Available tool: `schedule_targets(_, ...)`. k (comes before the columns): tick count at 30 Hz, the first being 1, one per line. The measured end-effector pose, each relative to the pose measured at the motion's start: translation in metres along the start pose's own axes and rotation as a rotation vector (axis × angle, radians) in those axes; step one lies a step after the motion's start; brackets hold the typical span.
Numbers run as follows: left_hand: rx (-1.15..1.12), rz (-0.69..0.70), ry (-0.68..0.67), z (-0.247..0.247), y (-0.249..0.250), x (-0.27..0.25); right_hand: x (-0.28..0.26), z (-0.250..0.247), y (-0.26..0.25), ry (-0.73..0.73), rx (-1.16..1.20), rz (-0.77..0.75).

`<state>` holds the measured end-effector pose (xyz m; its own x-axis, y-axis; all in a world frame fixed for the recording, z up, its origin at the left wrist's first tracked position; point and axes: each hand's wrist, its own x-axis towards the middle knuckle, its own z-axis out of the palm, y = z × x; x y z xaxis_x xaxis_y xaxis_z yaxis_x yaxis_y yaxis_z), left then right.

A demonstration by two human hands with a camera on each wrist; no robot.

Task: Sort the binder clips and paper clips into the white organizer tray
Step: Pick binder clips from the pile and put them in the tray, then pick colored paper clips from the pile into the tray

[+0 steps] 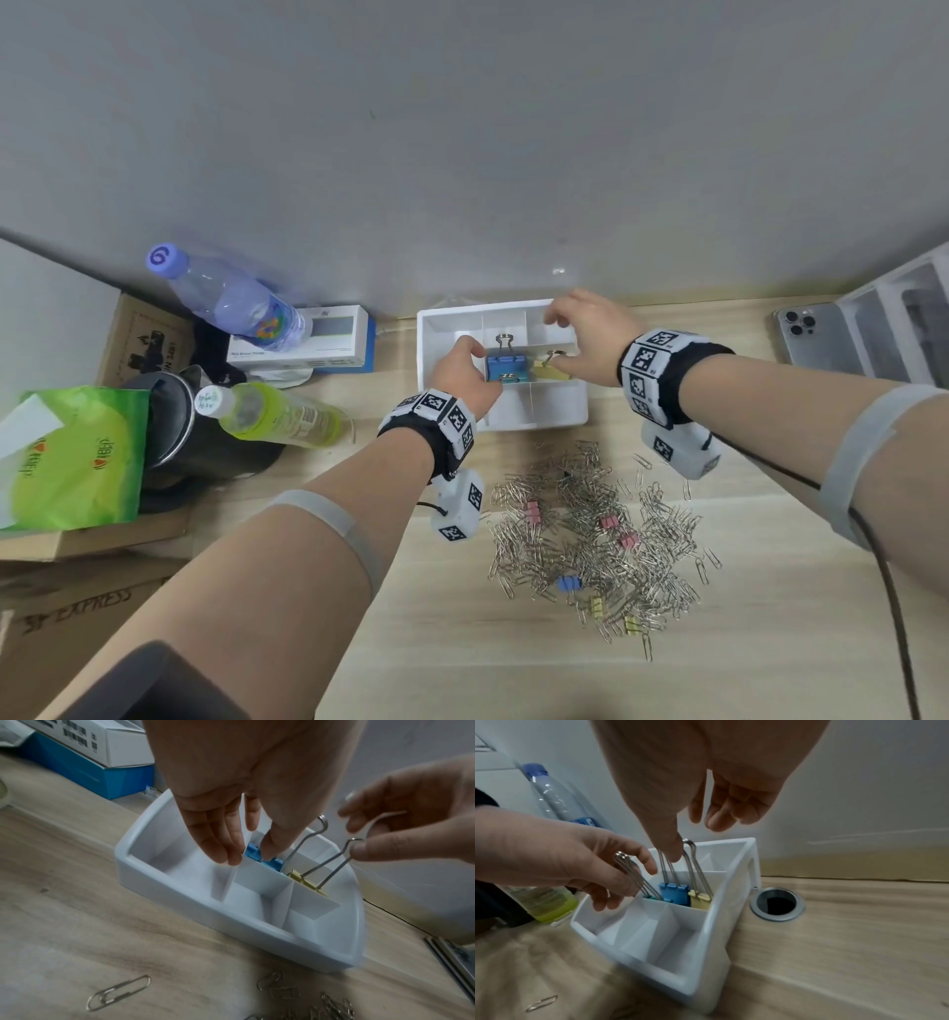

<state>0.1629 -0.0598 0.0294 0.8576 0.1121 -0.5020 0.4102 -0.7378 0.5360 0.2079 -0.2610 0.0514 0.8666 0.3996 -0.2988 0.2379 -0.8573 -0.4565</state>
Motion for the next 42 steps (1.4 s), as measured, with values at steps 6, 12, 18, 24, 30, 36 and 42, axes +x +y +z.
schedule_targets(6, 0.006, -0.019, -0.038, 0.002, 0.003, -0.009, 0.000, 0.014, 0.008, 0.061, 0.132, 0.186)
schedule_targets(12, -0.002, -0.038, -0.095, 0.000, 0.001, -0.020, 0.011, 0.015, -0.003, 0.136, 0.339, 0.376)
schedule_targets(18, 0.112, -0.075, -0.030, -0.015, -0.014, -0.034, -0.008, 0.005, -0.003, 0.091, 0.274, 0.308)
schedule_targets(24, 0.216, -0.116, -0.222, -0.011, -0.021, -0.065, -0.053, 0.012, 0.004, -0.007, 0.286, 0.262)
schedule_targets(30, 0.243, -0.131, -0.352, 0.019, -0.025, -0.100, -0.098, 0.047, 0.006, -0.200, 0.219, 0.210)
schedule_targets(36, 0.222, -0.119, -0.462, 0.057, -0.032, -0.129, -0.111, 0.097, -0.006, -0.229, 0.160, 0.143)
schedule_targets(42, 0.182, -0.076, -0.413, 0.073, -0.059, -0.143, -0.119, 0.117, -0.012, -0.128, 0.175, 0.147)
